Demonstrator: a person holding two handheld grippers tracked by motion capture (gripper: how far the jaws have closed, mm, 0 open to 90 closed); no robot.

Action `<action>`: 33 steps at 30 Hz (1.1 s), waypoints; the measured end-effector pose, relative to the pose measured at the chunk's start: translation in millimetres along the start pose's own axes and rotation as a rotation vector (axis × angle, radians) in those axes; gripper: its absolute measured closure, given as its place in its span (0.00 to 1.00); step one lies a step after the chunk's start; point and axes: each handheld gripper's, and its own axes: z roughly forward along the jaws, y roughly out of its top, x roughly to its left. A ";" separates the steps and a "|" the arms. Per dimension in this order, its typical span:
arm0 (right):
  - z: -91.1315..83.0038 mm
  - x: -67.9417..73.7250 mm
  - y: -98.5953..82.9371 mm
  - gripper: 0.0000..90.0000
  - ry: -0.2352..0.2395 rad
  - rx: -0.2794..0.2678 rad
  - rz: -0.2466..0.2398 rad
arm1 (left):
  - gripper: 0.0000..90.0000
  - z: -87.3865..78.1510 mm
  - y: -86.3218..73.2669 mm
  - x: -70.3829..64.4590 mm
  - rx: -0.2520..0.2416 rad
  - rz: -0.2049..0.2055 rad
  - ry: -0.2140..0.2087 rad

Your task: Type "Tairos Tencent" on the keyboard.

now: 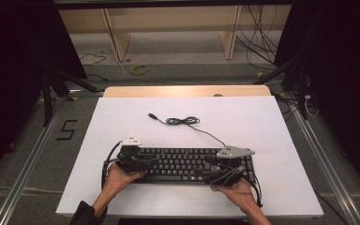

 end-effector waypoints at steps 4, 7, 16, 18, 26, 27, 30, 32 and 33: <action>-1.2 0.4 -1.4 0.40 0.002 0.000 0.001 | 0.81 7.3 4.2 -1.7 0.019 0.021 0.003; -2.3 1.1 -2.6 0.40 0.003 -0.005 -0.001 | 0.86 13.6 6.4 -3.2 0.036 0.031 0.019; -7.8 1.1 -5.1 0.40 0.001 -0.011 0.004 | 0.97 22.0 8.8 -1.3 0.065 0.030 0.037; -8.8 1.0 -5.4 0.40 0.000 -0.013 0.005 | 0.98 22.8 8.9 -2.1 0.069 0.037 0.039; -10.4 1.5 -6.4 0.40 -0.001 -0.014 0.001 | 0.99 26.9 7.7 -2.7 0.092 0.049 0.053; -10.6 1.5 -6.5 0.40 -0.001 -0.013 0.004 | 0.99 26.8 7.3 -2.6 0.090 0.049 0.052; -11.4 1.6 -6.7 0.40 0.000 -0.015 0.000 | 0.99 26.7 6.9 -2.7 0.089 0.046 0.051; -11.8 1.7 -7.1 0.40 -0.003 -0.013 0.002 | 0.99 26.5 6.7 -3.3 0.087 0.046 0.057; -12.0 1.6 -7.2 0.40 -0.004 -0.013 0.002 | 0.99 26.5 7.0 -4.0 0.086 0.051 0.060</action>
